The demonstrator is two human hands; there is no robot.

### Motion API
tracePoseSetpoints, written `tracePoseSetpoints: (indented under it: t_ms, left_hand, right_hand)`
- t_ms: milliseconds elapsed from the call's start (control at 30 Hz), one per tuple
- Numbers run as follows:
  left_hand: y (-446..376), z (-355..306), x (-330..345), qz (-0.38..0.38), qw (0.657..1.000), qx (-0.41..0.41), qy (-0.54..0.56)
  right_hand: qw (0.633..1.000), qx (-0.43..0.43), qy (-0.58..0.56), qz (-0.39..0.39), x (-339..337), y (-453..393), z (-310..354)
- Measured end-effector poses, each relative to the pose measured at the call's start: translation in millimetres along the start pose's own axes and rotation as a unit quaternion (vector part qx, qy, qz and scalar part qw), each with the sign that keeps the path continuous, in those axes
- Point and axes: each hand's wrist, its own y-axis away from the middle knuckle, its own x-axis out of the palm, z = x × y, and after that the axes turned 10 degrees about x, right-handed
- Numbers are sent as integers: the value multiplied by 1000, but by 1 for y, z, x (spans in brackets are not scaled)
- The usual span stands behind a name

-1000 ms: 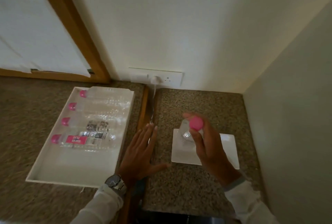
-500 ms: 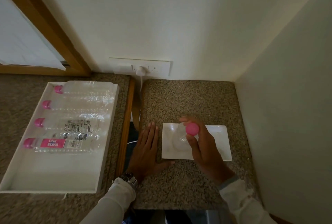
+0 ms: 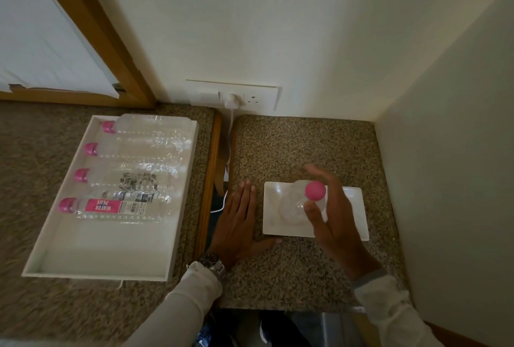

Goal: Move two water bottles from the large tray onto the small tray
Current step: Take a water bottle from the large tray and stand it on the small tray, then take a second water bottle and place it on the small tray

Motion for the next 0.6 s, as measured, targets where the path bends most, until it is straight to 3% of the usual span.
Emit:
tracePoseSetpoints:
  t_ms: [167, 267, 467, 600]
  left_hand:
    - [12, -3, -23, -34, 999, -1, -1]
    - [23, -1, -40, -56, 998, 8, -16]
    - [71, 30, -84, -107, 992, -10, -67]
    - [120, 65, -112, -125, 984, -72, -103]
  right_hand:
    - [982, -93, 53, -155, -16, 16, 38]
    - [969, -150, 60, -185, -8, 24, 64]
    - [974, -177, 60, -126, 64, 25, 109]
    - [983, -146, 100, -41, 115, 15, 131]
